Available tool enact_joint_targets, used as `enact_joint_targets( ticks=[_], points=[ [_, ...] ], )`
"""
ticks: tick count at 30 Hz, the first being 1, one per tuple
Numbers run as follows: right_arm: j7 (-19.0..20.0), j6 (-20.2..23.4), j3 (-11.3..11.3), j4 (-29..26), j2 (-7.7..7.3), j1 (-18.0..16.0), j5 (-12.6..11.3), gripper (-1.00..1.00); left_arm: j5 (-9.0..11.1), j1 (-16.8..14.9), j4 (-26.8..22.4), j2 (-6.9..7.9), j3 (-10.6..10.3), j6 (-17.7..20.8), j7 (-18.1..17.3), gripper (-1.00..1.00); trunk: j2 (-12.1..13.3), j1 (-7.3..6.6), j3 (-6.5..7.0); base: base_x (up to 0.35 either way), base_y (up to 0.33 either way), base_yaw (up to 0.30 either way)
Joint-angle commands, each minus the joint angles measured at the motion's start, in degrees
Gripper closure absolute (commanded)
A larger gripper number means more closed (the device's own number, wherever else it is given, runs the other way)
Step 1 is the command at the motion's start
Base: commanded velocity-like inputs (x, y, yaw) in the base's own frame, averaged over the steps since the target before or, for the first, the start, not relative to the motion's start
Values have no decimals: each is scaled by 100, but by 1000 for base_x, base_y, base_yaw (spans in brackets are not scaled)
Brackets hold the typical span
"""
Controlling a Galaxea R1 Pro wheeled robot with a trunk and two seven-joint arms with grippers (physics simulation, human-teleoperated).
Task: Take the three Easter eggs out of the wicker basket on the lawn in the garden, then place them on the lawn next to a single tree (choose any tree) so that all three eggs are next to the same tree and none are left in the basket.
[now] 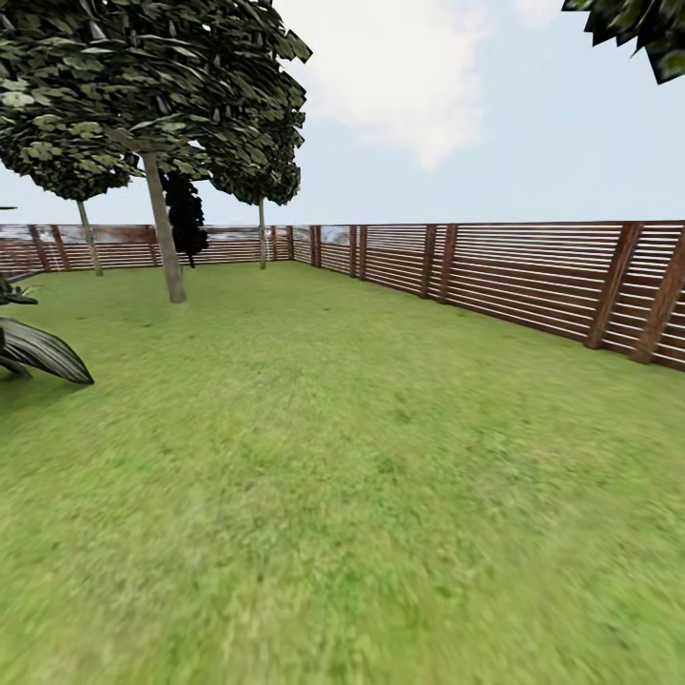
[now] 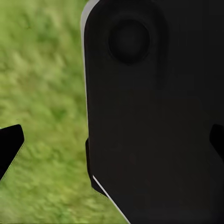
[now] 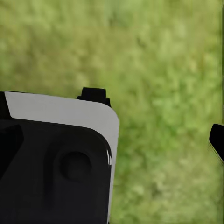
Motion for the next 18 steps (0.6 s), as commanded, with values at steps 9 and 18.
enact_joint_targets(
  ticks=[9,18],
  points=[
    [3,-31,-3,20,-1,-9,53,-100,-8,4,-9,1,2,-8,-7,-100,-2,4,-5,337,0,0],
    [12,-28,-4,20,-1,-9,53,-100,-8,4,-9,1,2,-8,-7,-100,-2,4,-5,337,0,0]
  ],
)
